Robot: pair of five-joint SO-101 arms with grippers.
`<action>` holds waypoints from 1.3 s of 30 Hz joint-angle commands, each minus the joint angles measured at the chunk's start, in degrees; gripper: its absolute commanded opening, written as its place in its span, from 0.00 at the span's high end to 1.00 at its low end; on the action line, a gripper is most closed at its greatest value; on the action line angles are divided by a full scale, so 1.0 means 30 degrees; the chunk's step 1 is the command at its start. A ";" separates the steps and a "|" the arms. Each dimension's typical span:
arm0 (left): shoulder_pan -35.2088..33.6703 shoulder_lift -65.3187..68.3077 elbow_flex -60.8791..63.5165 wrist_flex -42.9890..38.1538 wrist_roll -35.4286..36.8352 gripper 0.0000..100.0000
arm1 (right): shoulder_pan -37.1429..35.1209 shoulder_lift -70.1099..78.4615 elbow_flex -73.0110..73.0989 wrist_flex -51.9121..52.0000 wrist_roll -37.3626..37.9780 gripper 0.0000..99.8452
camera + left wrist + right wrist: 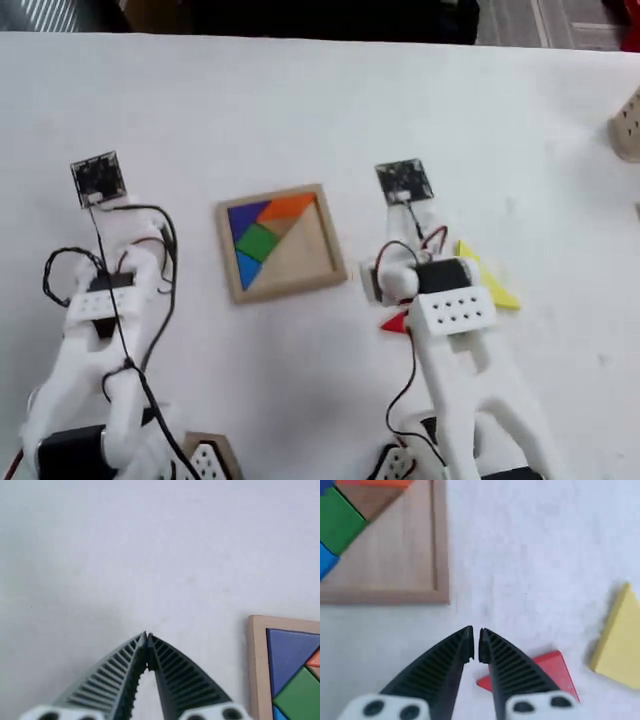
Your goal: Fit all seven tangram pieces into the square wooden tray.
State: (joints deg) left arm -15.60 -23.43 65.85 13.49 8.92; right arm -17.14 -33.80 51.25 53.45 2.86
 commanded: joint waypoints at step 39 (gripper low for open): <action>-0.0220 -0.0190 -0.0088 -0.0117 0.0088 0.98 | -0.5905 0.9128 -0.6447 0.2212 -0.0440 0.98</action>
State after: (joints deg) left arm -15.96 -23.43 65.85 13.49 8.92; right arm -33.85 0.40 29.89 62.24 1.63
